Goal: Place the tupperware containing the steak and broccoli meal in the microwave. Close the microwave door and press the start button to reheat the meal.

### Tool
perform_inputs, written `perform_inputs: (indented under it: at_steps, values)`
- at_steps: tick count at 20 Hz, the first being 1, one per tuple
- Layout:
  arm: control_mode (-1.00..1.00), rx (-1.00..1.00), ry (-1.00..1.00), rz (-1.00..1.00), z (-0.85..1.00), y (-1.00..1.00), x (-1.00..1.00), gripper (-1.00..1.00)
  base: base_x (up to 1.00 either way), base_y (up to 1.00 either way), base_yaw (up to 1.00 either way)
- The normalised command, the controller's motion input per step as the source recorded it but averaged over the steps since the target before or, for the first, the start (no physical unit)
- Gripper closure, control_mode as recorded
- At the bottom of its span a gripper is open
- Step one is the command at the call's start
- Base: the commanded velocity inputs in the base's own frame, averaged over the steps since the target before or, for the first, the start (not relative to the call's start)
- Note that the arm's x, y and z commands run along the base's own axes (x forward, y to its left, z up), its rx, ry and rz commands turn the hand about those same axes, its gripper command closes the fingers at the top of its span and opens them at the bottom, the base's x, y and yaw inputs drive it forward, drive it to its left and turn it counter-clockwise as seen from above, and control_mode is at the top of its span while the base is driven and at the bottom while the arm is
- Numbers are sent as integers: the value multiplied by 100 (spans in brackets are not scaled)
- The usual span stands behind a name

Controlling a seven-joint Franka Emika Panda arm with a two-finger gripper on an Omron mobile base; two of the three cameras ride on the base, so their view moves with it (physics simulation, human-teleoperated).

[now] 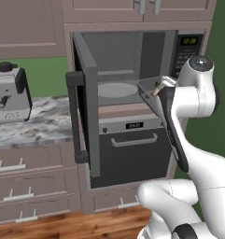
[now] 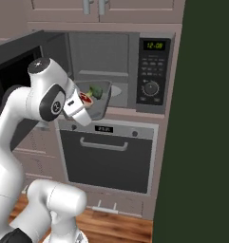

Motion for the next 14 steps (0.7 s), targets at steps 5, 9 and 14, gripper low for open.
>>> perform_inputs:
  at_steps: [5, 9, 14]
  values:
    - [-100, 0, 0, 0, 0, 0, 0, 100, 0, 0, 0]
    - [-100, 0, 0, 0, 0, 0, 5, 100, 0, 0, 0]
    - [-100, 0, 0, 0, 0, 0, 15, 100, 0, 0, 0]
